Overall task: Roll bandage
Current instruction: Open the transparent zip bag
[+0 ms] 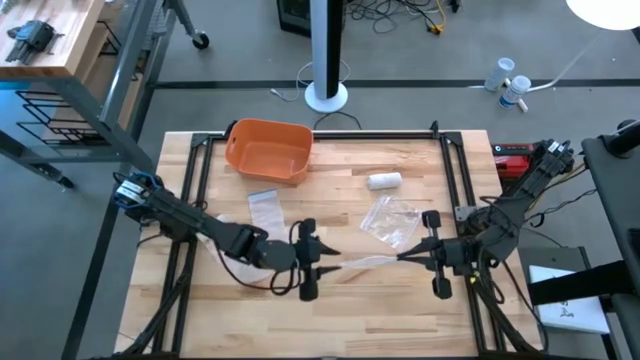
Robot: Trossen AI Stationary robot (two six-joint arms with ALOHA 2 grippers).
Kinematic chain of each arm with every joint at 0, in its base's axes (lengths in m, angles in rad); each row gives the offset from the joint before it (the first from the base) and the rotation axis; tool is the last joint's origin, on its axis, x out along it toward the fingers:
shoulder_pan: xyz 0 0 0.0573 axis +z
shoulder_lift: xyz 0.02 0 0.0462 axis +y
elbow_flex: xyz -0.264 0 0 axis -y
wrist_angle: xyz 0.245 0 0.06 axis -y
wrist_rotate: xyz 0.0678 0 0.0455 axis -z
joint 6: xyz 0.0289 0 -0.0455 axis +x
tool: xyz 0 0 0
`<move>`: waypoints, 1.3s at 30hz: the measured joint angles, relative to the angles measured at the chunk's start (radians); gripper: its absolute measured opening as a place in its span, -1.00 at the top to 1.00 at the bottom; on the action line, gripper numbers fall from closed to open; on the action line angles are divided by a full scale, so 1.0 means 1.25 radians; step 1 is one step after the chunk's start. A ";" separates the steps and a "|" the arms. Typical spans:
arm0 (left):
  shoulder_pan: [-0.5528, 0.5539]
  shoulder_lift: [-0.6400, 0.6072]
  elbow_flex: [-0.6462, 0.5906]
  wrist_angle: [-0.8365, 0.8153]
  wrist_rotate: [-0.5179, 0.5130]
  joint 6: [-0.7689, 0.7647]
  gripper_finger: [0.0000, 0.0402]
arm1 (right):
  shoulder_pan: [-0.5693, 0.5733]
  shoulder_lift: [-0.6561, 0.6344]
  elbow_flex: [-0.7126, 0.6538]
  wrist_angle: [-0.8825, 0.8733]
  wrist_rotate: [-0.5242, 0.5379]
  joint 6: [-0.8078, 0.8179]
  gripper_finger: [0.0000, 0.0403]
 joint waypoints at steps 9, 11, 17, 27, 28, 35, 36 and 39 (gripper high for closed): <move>0.000 0.019 -0.012 0.079 -0.041 0.112 0.64 | 0.000 0.015 0.000 0.051 0.002 0.016 1.00; 0.001 0.020 -0.011 0.084 -0.048 0.122 0.80 | 0.000 0.015 0.000 0.053 0.001 0.025 1.00; 0.000 0.022 -0.003 0.084 -0.051 0.139 0.97 | -0.002 0.015 0.000 0.053 0.006 0.048 1.00; 0.000 0.022 0.019 0.047 -0.054 0.153 1.00 | -0.059 0.124 0.000 0.134 0.035 0.045 1.00; 0.000 0.022 0.019 0.038 -0.053 0.150 1.00 | -0.060 0.137 -0.001 0.148 0.054 0.041 1.00; 0.005 0.015 0.020 -0.053 -0.092 0.081 1.00 | -0.064 0.174 -0.001 0.155 0.232 0.016 1.00; 0.010 0.014 0.026 -0.058 -0.116 0.072 1.00 | -0.064 0.180 -0.001 0.156 0.182 0.014 1.00; 0.027 0.013 0.042 -0.056 -0.131 0.063 1.00 | -0.072 0.196 -0.001 0.157 0.033 0.006 1.00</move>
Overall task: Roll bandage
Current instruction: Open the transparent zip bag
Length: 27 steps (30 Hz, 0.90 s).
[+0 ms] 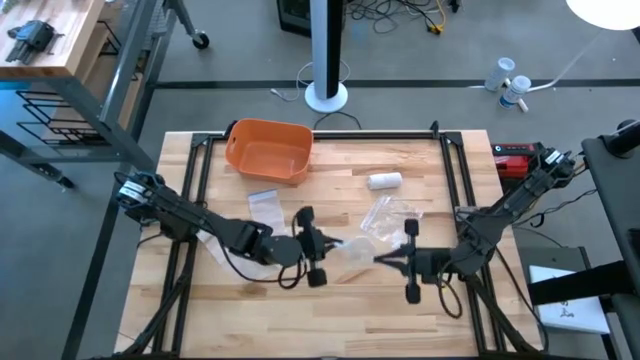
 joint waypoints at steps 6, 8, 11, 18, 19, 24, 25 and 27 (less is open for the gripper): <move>0.011 0.052 0.032 -0.003 0.199 0.002 1.00 | -0.021 0.003 0.000 0.002 0.186 0.077 1.00; 0.015 0.068 0.047 -0.037 0.169 0.007 1.00 | -0.023 0.003 0.000 -0.001 0.207 0.090 1.00; 0.030 0.081 0.086 -0.107 -0.008 -0.027 1.00 | -0.022 0.006 0.000 -0.004 0.023 0.045 1.00; 0.023 0.084 0.119 -0.105 0.155 0.048 1.00 | -0.023 -0.001 0.001 -0.070 0.177 0.063 1.00; 0.021 0.086 0.119 -0.094 0.165 0.059 1.00 | -0.023 -0.003 0.001 -0.091 0.228 0.082 1.00; 0.029 0.087 0.121 -0.138 -0.046 -0.003 1.00 | -0.023 -0.004 0.001 -0.097 -0.033 0.052 1.00; 0.033 0.087 0.121 -0.151 -0.047 -0.016 1.00 | -0.022 -0.004 0.001 -0.094 -0.090 0.036 1.00; 0.036 0.087 0.121 -0.145 0.070 -0.006 1.00 | -0.021 -0.003 0.001 -0.093 -0.066 0.028 1.00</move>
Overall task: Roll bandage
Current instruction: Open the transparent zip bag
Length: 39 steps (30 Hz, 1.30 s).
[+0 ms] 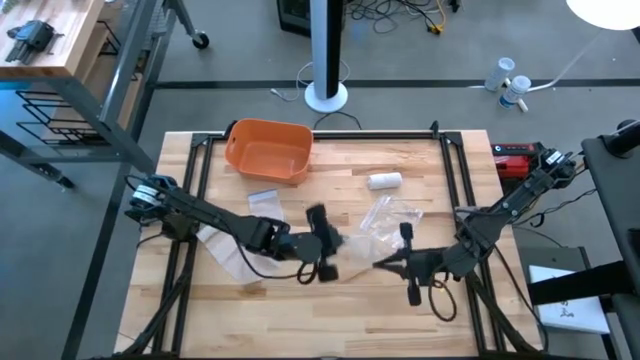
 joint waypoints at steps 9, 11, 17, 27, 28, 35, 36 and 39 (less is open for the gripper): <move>0.002 0.006 -0.001 -0.072 -0.104 -0.010 1.00 | -0.001 -0.004 0.001 -0.038 -0.019 0.003 1.00; 0.004 0.005 -0.001 -0.051 0.007 0.011 1.00 | 0.000 -0.004 0.001 -0.037 -0.028 0.002 1.00; -0.005 0.006 -0.001 0.011 0.072 0.068 1.00 | -0.001 -0.010 0.001 -0.060 0.109 0.043 1.00; -0.008 0.005 -0.004 -0.047 0.057 0.032 1.00 | -0.001 -0.054 0.002 -0.176 0.087 0.142 0.67; -0.007 0.004 -0.004 -0.054 0.056 0.015 1.00 | -0.002 -0.062 0.002 -0.197 0.083 0.162 0.61; -0.010 0.004 -0.004 -0.111 0.081 -0.021 1.00 | -0.001 -0.119 0.002 -0.328 0.026 0.286 0.28; -0.010 0.004 -0.005 -0.114 0.083 -0.024 1.00 | -0.001 -0.125 0.002 -0.336 0.027 0.294 0.24; -0.010 0.004 -0.010 -0.133 0.084 -0.040 1.00 | -0.001 -0.149 0.002 -0.352 0.026 0.314 0.14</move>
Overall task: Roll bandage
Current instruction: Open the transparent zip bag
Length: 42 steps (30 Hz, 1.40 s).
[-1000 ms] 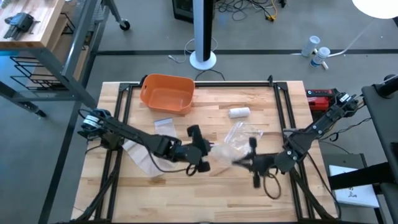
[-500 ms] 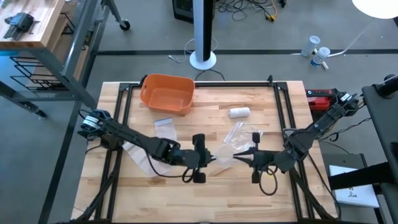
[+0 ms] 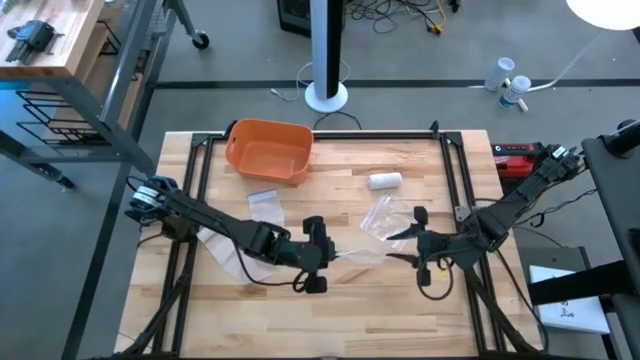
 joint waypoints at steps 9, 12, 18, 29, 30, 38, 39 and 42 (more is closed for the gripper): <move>0.000 0.000 -0.013 -0.052 0.047 -0.053 1.00 | -0.177 -0.050 0.000 -0.134 -0.016 -0.009 -0.12; 0.000 -0.001 -0.016 -0.051 0.067 -0.067 1.00 | -0.328 -0.036 0.000 -0.171 -0.128 -0.049 -0.12; 0.001 -0.001 -0.031 -0.051 0.071 -0.109 1.00 | -0.634 0.044 0.000 -0.217 -0.398 -0.201 -0.13; 0.006 -0.001 -0.044 -0.050 0.066 -0.104 1.00 | -0.930 0.343 0.158 -0.346 -0.547 -0.535 -0.49; 0.006 -0.001 -0.044 -0.050 0.064 -0.102 1.00 | -0.940 0.374 0.172 -0.350 -0.547 -0.561 -0.50; 0.001 0.002 -0.044 -0.045 0.014 -0.042 1.00 | -0.990 0.586 0.259 -0.347 -0.565 -0.657 -0.48; 0.001 0.002 -0.044 -0.044 0.014 -0.030 1.00 | -0.991 0.603 0.265 -0.340 -0.568 -0.658 -0.46; 0.002 0.005 -0.044 -0.044 0.014 -0.018 1.00 | -0.990 0.647 0.269 -0.327 -0.587 -0.660 -0.42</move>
